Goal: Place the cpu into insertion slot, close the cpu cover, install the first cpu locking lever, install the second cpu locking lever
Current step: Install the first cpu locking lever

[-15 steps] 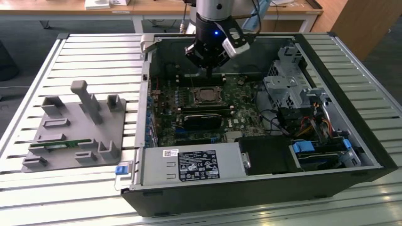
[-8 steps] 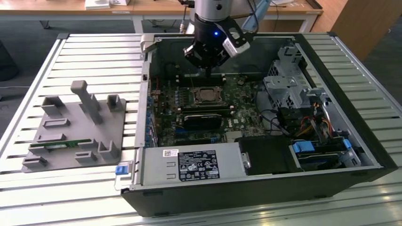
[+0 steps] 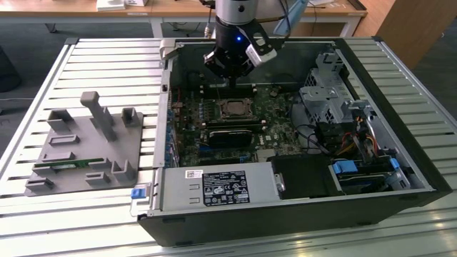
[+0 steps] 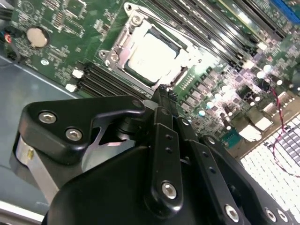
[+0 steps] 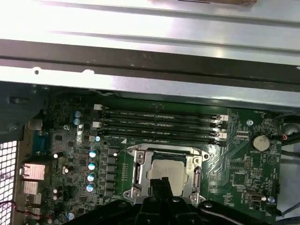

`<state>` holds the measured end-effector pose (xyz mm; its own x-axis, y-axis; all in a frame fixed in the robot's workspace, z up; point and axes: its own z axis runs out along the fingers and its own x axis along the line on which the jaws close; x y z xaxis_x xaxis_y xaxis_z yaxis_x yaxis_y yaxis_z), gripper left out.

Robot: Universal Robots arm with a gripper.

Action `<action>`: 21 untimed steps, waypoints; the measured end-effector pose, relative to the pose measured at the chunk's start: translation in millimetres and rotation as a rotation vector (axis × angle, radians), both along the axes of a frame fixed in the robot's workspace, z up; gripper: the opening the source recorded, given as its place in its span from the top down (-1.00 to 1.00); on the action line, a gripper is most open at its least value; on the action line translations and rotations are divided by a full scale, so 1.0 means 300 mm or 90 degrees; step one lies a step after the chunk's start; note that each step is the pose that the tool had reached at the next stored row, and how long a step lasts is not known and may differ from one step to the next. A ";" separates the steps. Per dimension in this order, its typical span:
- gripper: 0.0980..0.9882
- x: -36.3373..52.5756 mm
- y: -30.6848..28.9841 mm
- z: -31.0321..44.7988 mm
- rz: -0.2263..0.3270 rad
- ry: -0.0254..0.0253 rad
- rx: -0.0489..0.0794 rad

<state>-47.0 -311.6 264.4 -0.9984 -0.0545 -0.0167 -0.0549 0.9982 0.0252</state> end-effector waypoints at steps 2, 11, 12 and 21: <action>0.98 -0.016 0.000 -0.001 0.000 -0.0001 0.000; 0.98 -0.050 0.000 -0.002 0.000 0.0000 0.000; 0.98 -0.056 0.000 -0.002 0.000 -0.0001 0.001; 0.98 -0.101 0.000 -0.003 0.000 0.0000 0.001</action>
<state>-77.3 -311.5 263.5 -0.9984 -0.0545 -0.0168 -0.0550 0.9981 0.0260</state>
